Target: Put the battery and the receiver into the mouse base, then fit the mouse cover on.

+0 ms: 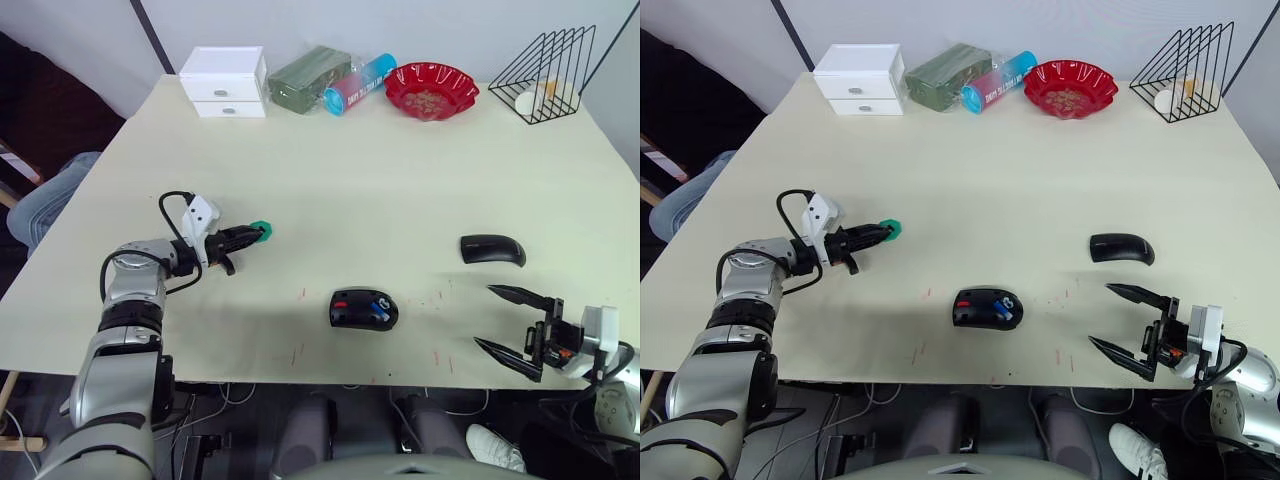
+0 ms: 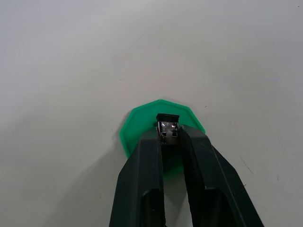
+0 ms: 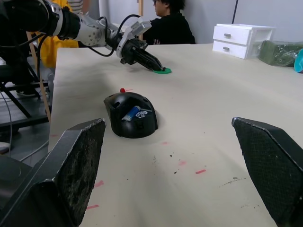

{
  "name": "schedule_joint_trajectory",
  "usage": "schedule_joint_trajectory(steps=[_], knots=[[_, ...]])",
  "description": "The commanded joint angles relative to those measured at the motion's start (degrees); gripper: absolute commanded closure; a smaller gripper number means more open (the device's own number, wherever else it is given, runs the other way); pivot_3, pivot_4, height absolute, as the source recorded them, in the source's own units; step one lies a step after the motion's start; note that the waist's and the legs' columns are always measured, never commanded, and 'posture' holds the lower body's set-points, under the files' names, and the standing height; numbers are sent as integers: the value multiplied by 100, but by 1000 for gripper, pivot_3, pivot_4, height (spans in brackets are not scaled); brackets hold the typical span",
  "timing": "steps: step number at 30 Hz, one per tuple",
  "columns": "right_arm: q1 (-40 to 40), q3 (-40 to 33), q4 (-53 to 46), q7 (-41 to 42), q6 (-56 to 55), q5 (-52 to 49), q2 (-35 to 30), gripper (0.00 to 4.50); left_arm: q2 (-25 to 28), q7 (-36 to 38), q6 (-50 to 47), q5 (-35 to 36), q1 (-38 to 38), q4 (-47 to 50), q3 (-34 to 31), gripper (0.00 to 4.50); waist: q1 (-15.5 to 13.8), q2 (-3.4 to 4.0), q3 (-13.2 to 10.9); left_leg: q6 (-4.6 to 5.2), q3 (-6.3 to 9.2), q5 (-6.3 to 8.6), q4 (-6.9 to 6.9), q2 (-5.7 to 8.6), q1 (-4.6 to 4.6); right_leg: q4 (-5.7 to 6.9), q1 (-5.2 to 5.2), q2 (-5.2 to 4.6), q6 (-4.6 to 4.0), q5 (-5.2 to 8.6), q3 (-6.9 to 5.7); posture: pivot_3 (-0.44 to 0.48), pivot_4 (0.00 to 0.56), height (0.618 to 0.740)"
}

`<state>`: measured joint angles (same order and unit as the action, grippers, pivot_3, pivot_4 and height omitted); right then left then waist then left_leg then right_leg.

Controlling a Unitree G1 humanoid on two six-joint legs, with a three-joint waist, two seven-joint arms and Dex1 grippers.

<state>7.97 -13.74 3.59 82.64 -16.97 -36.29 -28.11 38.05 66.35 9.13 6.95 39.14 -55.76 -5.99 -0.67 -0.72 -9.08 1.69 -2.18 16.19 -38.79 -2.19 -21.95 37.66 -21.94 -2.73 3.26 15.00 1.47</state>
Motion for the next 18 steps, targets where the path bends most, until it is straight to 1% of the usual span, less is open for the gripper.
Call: schedule_joint_trajectory(steps=[1,8,11,18], knots=[[-23,-70,-27,35,-105,-82,2,0,61,11,-43,-14,-82,42,24,4410,0,0,0,0,0,0,0,0,0,0,0,0,0,0,0,0,150,740],[-46,-78,-41,49,-92,-107,-6,0,92,75,-90,62,-56,160,-28,4410,1,0,0,0,0,0,0,0,1,1,0,0,0,0,0,0,150,740],[-94,-72,-135,37,-27,-143,-43,0,130,359,-267,276,9,508,-109,4410,1,0,0,0,0,0,0,0,-1,1,0,0,0,0,0,0,150,740],[-241,7,-351,-76,163,-172,-49,0,189,832,-729,493,-51,1437,-16,4410,0,-2,-2,0,-1,0,0,0,-8,3,-13,0,0,0,2,0,150,740]])
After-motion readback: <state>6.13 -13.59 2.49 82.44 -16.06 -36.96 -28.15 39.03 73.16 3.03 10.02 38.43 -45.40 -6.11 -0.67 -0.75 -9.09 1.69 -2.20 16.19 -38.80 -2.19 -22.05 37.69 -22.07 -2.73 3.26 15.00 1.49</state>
